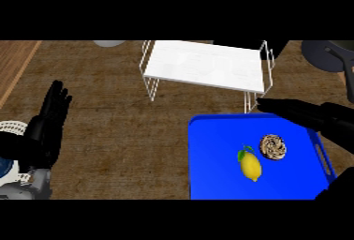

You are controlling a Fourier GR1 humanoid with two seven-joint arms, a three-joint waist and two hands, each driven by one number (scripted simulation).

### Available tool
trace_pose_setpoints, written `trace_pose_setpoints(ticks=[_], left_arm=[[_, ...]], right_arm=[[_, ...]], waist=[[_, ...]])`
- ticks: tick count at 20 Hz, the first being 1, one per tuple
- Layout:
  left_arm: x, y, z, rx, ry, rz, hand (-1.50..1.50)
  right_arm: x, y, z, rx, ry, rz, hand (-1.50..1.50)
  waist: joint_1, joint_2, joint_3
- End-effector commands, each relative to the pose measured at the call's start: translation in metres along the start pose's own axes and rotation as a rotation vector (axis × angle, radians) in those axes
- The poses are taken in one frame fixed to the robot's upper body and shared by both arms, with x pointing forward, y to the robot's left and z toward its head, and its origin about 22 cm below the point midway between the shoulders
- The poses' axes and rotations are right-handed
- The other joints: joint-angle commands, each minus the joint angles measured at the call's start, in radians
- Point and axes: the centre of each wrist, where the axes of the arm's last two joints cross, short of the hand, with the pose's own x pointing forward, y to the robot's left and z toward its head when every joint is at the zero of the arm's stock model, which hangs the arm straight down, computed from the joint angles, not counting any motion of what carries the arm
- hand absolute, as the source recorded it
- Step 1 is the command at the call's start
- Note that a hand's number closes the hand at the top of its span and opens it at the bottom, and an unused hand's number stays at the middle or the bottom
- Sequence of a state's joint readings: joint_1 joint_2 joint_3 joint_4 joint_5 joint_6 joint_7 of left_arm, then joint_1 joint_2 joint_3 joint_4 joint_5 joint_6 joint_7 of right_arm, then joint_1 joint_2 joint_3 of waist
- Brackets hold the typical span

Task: Pick the lemon from the tray and place it in the tiered shelf

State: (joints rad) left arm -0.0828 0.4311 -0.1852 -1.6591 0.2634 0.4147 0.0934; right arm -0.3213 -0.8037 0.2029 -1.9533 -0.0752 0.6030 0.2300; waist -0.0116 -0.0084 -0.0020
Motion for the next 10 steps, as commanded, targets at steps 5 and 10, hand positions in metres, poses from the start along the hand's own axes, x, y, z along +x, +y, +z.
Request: trace_pose_setpoints(ticks=[5,10], left_arm=[[-0.005,-0.009,0.005,0.005,-0.002,-0.011,0.0],[-0.004,0.005,-0.006,-0.007,0.013,0.02,0.0]], right_arm=[[0.045,0.07,-0.01,0.011,0.178,0.167,-1.5],[0.039,0.083,-0.042,0.026,0.278,0.324,-1.5]], waist=[[0.006,0.005,0.002],[0.018,0.01,0.001]])
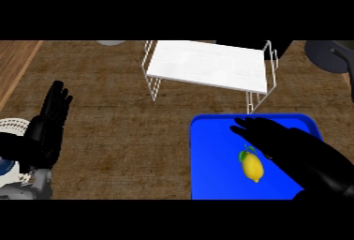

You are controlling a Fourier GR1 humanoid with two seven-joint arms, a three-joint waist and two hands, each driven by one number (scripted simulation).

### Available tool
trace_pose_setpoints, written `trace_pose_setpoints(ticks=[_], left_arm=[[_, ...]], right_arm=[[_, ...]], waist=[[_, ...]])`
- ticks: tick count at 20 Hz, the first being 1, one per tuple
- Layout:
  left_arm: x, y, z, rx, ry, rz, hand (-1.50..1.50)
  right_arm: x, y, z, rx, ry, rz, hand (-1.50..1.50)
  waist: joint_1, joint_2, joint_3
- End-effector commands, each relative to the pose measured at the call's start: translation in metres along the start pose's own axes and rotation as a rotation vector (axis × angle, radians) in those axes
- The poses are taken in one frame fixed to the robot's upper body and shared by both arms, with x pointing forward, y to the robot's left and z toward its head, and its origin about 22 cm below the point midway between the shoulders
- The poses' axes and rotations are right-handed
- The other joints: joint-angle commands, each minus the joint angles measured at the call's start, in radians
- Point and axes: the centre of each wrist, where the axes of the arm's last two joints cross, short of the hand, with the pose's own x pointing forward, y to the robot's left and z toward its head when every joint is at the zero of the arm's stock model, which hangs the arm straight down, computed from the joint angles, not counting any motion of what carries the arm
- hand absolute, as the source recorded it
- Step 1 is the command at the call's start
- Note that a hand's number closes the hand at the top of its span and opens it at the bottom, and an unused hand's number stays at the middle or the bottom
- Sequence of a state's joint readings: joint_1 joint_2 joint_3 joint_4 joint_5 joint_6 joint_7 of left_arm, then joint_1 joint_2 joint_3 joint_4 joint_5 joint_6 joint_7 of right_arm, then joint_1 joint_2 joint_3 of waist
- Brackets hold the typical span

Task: Pick the lemon from the tray and place it in the tiered shelf

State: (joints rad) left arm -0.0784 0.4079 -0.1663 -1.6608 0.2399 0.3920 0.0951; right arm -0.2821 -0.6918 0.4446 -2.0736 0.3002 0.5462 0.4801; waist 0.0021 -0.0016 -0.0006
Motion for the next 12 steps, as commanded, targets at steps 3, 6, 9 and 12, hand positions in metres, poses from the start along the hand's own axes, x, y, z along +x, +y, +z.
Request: trace_pose_setpoints(ticks=[3,6,9,12], left_arm=[[0.011,-0.013,0.006,-0.013,-0.003,0.013,0.0],[-0.018,-0.007,0.004,-0.001,-0.007,0.005,0.0],[-0.006,0.004,0.001,0.001,0.005,0.011,0.0],[0.005,0.019,-0.001,0.006,0.005,0.001,0.0]], right_arm=[[0.019,0.017,-0.005,0.006,0.145,0.178,-1.5],[-0.006,0.039,-0.025,0.056,0.223,0.225,-1.5],[0.002,0.044,-0.029,0.023,0.213,0.196,-1.5],[-0.01,0.043,-0.023,0.009,0.206,0.162,-1.5]], waist=[[0.0,-0.001,0.001],[0.001,0.004,0.0],[0.001,0.001,0.001],[0.0,0.001,0.001]])
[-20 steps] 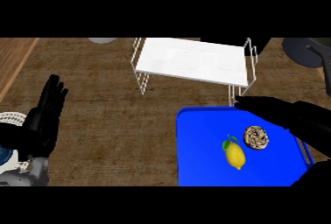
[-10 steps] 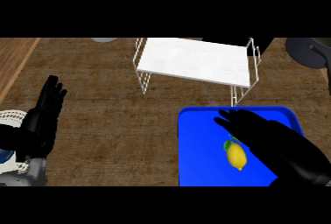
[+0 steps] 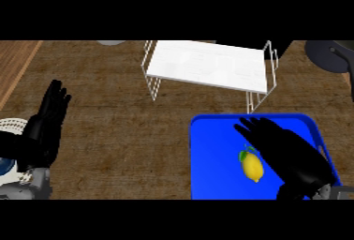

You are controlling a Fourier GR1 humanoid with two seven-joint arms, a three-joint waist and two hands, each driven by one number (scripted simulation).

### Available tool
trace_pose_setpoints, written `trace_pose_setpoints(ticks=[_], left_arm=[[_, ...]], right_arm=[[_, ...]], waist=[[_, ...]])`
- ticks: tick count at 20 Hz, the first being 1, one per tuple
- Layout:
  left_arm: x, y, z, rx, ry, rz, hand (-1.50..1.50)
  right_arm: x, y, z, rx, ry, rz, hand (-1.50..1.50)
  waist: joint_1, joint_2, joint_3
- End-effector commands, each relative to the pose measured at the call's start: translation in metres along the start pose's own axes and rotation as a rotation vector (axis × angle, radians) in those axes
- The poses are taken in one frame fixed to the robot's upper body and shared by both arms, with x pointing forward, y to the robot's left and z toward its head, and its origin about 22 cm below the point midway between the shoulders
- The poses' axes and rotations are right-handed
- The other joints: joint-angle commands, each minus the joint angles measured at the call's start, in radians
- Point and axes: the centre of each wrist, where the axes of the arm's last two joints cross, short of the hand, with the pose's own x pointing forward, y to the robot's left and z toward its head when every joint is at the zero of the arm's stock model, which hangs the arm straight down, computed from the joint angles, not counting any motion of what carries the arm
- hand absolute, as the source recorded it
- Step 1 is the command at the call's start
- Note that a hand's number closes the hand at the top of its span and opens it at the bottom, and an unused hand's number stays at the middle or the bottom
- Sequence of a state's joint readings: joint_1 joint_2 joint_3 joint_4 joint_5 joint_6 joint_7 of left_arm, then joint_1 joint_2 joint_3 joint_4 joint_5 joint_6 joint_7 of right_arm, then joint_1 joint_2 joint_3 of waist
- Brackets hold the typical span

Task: Pick the lemon from the tray and place it in the tiered shelf

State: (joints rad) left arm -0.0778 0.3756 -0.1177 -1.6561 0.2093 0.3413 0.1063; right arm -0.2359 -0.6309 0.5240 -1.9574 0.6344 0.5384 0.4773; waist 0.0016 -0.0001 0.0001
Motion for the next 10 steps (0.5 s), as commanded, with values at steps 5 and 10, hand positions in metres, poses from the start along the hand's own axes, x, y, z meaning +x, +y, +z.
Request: trace_pose_setpoints(ticks=[5,10], left_arm=[[0.003,-0.017,0.009,-0.009,0.011,-0.009,0.0],[-0.016,-0.01,0.0,0.001,0.001,-0.004,0.0]], right_arm=[[-0.019,0.03,-0.021,0.017,-0.002,0.003,-1.5],[-0.014,0.05,-0.04,0.025,0.015,0.006,-1.5]], waist=[[0.001,0.0,0.0],[0.001,0.001,0.0]])
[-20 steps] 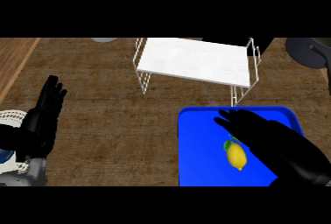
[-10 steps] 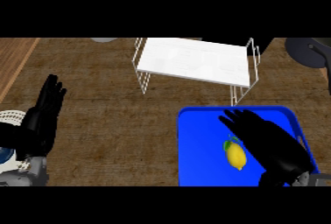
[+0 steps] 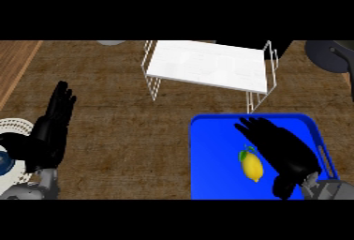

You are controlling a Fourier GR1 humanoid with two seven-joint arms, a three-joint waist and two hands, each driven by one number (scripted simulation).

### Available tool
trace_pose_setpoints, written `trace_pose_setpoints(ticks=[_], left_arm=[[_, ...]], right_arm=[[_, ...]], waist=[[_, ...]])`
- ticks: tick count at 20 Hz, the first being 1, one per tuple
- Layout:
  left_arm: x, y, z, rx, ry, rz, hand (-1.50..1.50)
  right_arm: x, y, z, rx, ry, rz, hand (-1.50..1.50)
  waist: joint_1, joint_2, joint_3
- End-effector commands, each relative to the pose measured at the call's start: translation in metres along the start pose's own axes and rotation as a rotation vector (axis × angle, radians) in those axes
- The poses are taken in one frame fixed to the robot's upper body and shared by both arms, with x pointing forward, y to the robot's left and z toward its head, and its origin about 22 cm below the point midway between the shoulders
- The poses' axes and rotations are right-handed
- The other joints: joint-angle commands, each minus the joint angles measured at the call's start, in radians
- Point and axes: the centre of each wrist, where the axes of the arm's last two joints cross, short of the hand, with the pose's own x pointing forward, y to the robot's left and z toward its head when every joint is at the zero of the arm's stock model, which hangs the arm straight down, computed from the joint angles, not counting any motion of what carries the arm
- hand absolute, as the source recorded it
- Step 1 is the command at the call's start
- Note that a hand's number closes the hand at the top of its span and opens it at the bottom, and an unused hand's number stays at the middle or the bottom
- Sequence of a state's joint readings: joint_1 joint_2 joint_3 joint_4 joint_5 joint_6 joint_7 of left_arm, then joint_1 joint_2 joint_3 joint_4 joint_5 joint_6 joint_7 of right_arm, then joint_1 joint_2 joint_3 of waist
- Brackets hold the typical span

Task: Pick the lemon from the tray and place it in the tiered shelf

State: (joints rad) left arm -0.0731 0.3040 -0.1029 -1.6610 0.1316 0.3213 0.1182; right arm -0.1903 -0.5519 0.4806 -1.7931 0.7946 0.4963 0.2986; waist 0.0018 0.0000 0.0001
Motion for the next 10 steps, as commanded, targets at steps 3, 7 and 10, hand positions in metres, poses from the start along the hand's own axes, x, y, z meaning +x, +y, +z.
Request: trace_pose_setpoints(ticks=[3,7,10], left_arm=[[0.0,0.014,-0.012,-0.017,-0.006,0.006,0.0],[-0.001,0.001,-0.016,-0.01,-0.003,-0.003,0.0],[0.018,0.001,-0.003,0.003,-0.008,0.009,0.0]], right_arm=[[-0.013,0.022,-0.011,0.001,-0.002,-0.009,-1.5],[-0.004,0.048,-0.013,-0.007,-0.036,-0.032,-1.5],[-0.028,0.032,-0.007,-0.028,-0.041,-0.032,-1.5]], waist=[[-0.002,0.0,0.0],[-0.003,0.0,0.0],[-0.002,-0.001,0.0]])
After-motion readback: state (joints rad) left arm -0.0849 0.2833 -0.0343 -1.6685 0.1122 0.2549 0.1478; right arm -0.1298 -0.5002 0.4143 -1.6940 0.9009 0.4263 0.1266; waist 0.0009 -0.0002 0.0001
